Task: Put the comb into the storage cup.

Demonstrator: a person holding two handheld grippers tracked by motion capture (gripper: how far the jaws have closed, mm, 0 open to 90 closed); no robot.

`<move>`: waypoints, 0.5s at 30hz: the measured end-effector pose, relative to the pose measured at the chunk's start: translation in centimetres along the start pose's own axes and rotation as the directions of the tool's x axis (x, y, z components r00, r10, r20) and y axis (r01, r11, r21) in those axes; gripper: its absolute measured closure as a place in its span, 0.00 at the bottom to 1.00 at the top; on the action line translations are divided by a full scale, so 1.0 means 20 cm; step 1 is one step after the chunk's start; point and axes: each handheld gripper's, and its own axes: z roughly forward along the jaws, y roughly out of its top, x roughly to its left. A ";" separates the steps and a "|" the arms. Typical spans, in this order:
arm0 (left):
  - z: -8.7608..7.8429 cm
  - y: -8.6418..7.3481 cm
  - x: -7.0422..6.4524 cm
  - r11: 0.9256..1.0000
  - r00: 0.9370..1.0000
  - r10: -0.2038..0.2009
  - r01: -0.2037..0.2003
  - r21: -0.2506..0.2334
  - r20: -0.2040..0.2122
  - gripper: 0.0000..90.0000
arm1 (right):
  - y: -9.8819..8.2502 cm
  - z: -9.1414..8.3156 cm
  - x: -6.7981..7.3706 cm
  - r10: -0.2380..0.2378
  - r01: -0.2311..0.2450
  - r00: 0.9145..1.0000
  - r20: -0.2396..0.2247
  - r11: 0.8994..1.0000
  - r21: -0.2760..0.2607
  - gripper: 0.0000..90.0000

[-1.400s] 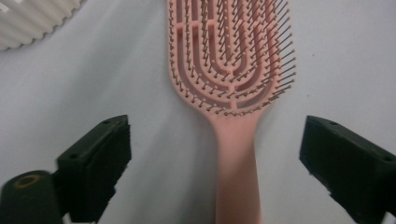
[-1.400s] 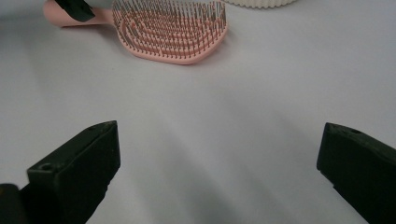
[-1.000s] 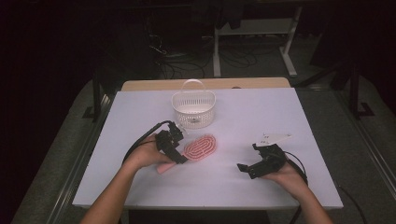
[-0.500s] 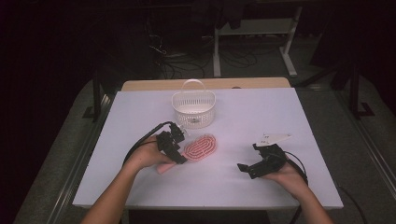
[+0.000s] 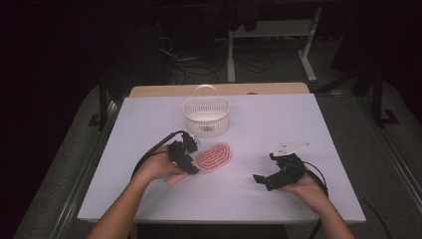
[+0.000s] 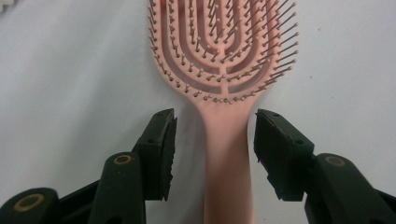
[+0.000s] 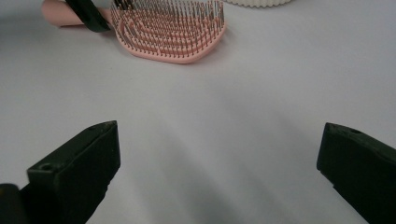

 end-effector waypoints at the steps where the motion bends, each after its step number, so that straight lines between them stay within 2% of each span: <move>1: 0.00 0.00 0.00 1.000 1.000 0.001 -0.001 0.004 0.001 0.56 | 0.00 0.00 0.00 0.000 0.000 1.000 0.000 1.000 0.000 0.00; 15: 0.03 0.02 -0.01 0.999 1.000 0.014 -0.013 0.045 -0.018 0.67 | 0.00 0.00 0.00 0.003 -0.003 1.000 -0.002 1.000 -0.003 0.00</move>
